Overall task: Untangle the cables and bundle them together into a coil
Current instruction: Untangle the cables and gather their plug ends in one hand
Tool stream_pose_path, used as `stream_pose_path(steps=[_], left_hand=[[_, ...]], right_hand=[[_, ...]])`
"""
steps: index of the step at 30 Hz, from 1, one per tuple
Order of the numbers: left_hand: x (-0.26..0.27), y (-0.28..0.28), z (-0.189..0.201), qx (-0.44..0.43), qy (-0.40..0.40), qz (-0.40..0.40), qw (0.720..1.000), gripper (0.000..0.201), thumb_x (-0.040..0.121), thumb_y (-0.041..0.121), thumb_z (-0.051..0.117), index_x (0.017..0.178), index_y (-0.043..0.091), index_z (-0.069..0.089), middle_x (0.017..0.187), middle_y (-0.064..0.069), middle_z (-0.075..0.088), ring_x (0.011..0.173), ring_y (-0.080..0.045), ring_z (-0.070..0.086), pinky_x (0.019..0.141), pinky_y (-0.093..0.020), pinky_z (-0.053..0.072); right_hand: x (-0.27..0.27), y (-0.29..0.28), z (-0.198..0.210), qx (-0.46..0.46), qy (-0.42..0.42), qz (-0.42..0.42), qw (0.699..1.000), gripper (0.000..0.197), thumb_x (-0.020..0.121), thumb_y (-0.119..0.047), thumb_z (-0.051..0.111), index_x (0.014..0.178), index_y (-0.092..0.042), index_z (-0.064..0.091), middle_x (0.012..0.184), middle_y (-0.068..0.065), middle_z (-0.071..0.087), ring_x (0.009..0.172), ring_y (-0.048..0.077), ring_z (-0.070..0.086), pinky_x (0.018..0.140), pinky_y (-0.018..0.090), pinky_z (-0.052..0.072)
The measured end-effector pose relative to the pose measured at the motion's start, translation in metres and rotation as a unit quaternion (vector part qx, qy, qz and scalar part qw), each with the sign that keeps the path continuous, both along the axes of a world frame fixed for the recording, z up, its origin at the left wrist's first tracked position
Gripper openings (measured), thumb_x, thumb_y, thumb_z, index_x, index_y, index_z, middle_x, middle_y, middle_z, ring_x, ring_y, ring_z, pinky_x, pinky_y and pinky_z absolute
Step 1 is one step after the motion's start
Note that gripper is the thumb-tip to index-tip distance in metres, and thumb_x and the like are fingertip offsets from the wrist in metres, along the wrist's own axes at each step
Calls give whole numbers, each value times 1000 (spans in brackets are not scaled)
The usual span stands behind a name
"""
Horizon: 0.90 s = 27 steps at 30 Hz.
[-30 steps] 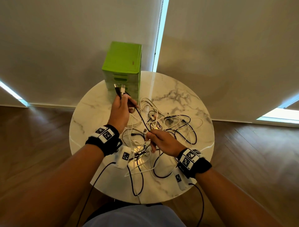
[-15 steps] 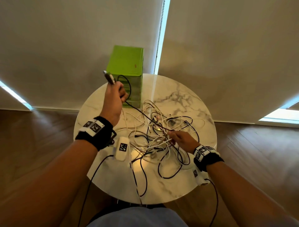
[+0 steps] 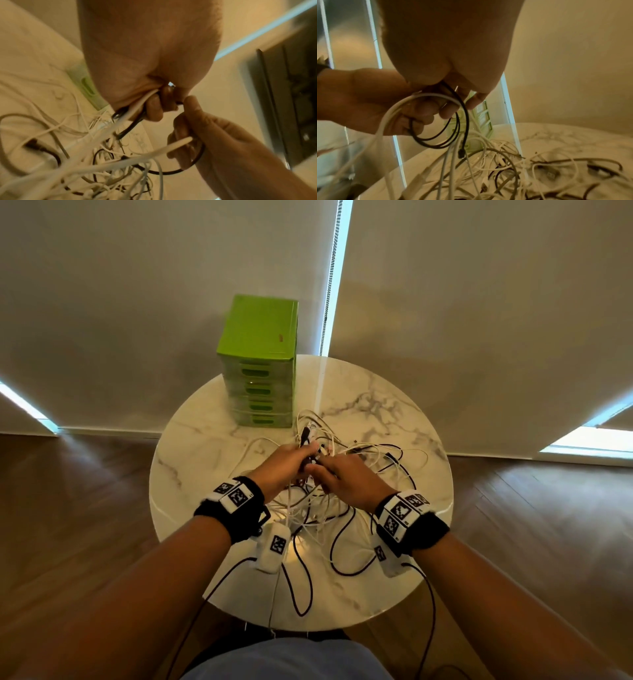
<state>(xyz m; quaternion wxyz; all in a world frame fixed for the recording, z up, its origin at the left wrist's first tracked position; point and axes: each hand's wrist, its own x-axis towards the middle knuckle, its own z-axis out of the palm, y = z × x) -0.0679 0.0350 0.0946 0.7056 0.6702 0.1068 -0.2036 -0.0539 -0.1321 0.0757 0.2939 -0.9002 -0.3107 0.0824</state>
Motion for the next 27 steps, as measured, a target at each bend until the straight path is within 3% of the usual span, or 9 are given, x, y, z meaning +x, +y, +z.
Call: stream_pose_path(steps=[2, 6, 11, 14, 18, 19, 22, 24, 27], left_hand=[[5, 1, 1, 20, -35, 43, 998, 30, 106, 29, 47, 77, 20, 47, 57, 8, 37, 54, -10, 35, 54, -25, 31], [22, 16, 12, 46, -74, 138, 987, 26, 106, 30, 44, 82, 23, 49, 65, 7, 41, 58, -10, 39, 56, -24, 33], [43, 56, 38, 15, -180, 239, 954, 26, 108, 31, 41, 83, 25, 46, 65, 10, 39, 58, -7, 38, 59, -24, 37], [41, 66, 36, 63, -208, 206, 954, 19, 107, 36, 44, 98, 25, 57, 82, 4, 55, 74, -11, 52, 70, -31, 46], [26, 40, 21, 156, -206, 106, 960, 27, 104, 48, 45, 110, 23, 56, 85, 1, 58, 76, -14, 54, 71, -32, 44], [22, 32, 19, 179, -210, 94, 957, 28, 104, 46, 46, 112, 20, 55, 85, 4, 57, 76, -11, 53, 71, -30, 43], [18, 14, 16, 213, -234, 65, 946, 30, 105, 41, 47, 117, 14, 54, 90, 7, 59, 80, -4, 55, 69, -20, 41], [17, 3, 14, 224, -235, 53, 944, 30, 104, 42, 49, 112, 13, 54, 84, 7, 56, 74, -3, 52, 65, -21, 39], [14, -19, 12, 209, -234, 25, 949, 29, 103, 45, 51, 100, 16, 52, 74, 10, 50, 62, 2, 47, 61, -24, 37]], right_hand=[[-4, -1, 0, 11, 93, 0, 996, 41, 105, -42, 47, 82, -14, 68, 69, -3, 71, 65, 8, 65, 69, 25, 49], [-7, -12, -19, -30, 178, 4, 984, 35, 105, -41, 49, 96, -12, 68, 86, -4, 74, 73, -3, 63, 69, 11, 45], [-8, -38, -55, -35, 206, -30, 977, 33, 108, -30, 43, 107, -10, 69, 100, 3, 73, 91, 17, 68, 86, 34, 54], [-8, -43, -47, 9, 154, -73, 985, 27, 107, -27, 46, 101, -15, 69, 90, -5, 68, 80, 1, 63, 75, 25, 47], [3, -37, -25, -62, 61, -163, 983, 26, 100, -51, 46, 97, -31, 62, 96, -8, 70, 95, 18, 65, 91, 45, 47], [3, -34, -17, -61, 42, -187, 979, 21, 99, -47, 47, 98, -33, 61, 98, -10, 70, 99, 19, 65, 95, 48, 45], [-10, -33, 9, 116, -11, -240, 964, 9, 92, -23, 50, 99, -20, 55, 96, 0, 63, 89, 21, 59, 84, 47, 49], [-24, -33, 26, 208, -48, -277, 937, 15, 89, -21, 50, 102, -15, 50, 97, 5, 55, 85, 20, 53, 77, 39, 49], [-37, -31, 34, 179, -59, -249, 950, 22, 93, -32, 54, 106, -15, 50, 99, 1, 56, 87, 19, 54, 78, 36, 47]])
